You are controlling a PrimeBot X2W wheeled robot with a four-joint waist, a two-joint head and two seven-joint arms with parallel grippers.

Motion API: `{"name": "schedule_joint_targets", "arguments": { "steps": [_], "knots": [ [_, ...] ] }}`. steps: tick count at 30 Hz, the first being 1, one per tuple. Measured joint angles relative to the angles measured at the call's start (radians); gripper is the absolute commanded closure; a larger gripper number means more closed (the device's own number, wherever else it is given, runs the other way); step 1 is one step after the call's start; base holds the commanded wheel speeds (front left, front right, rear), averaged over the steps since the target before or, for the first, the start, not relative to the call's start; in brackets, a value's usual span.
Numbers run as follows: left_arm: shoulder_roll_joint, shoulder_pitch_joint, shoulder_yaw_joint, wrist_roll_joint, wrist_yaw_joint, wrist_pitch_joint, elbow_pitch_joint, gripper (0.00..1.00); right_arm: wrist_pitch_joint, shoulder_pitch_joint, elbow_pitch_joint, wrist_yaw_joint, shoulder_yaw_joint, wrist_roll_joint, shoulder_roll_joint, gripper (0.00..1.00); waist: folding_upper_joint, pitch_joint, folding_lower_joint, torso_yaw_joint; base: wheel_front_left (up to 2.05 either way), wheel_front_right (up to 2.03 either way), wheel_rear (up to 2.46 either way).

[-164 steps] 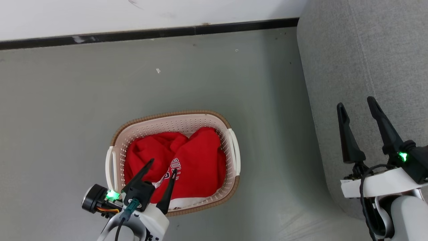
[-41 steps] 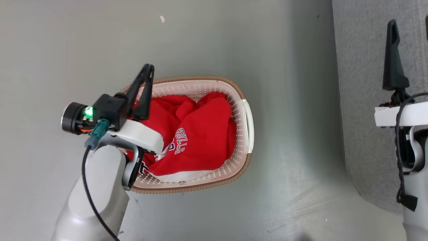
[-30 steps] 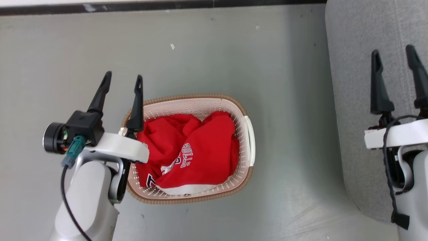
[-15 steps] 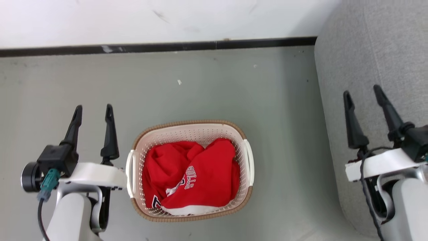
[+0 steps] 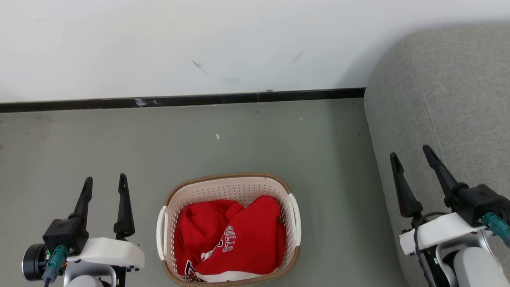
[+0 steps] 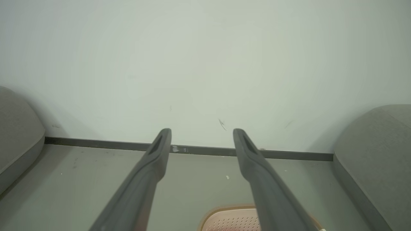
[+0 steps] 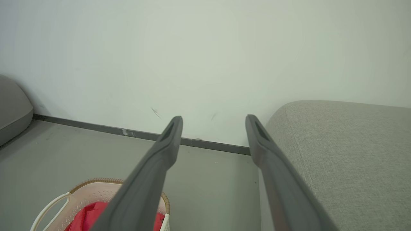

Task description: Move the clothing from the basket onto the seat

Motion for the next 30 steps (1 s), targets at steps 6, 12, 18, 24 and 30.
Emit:
{"name": "schedule_joint_targets", "arguments": {
  "steps": [6,12,18,24,30],
  "knots": [
    [0.0,0.053,0.001,-0.001,-0.001,0.0,0.0,0.0,0.0,0.045,0.005,0.0,0.009,0.0,0.006,0.0,0.0001,-0.056,0.0,-0.003,0.0,0.0,0.0],
    [0.0,0.104,0.003,-0.001,-0.002,0.0,0.002,0.0,0.0,0.09,0.015,0.0,0.013,0.003,0.008,0.0,0.0,-0.105,0.0,-0.008,0.0,0.0,0.0],
    [0.0,0.137,0.005,-0.003,-0.008,0.0,0.003,0.0,0.0,0.119,0.019,0.0,0.014,0.003,0.009,0.0,0.0,-0.139,0.0,-0.012,0.0,0.0,0.0],
    [0.0,0.169,0.004,-0.003,-0.009,0.0,0.0,0.0,0.0,0.146,0.021,0.0,0.03,0.003,0.01,0.0,0.0,-0.171,0.0,-0.016,0.0,0.0,0.0],
    [0.001,0.198,0.005,-0.008,-0.009,0.0,-0.011,0.0,0.0,0.167,0.018,0.0,0.032,0.009,0.01,0.0,0.0,-0.191,0.0,-0.019,0.0,0.0,0.0]
  ]
}}
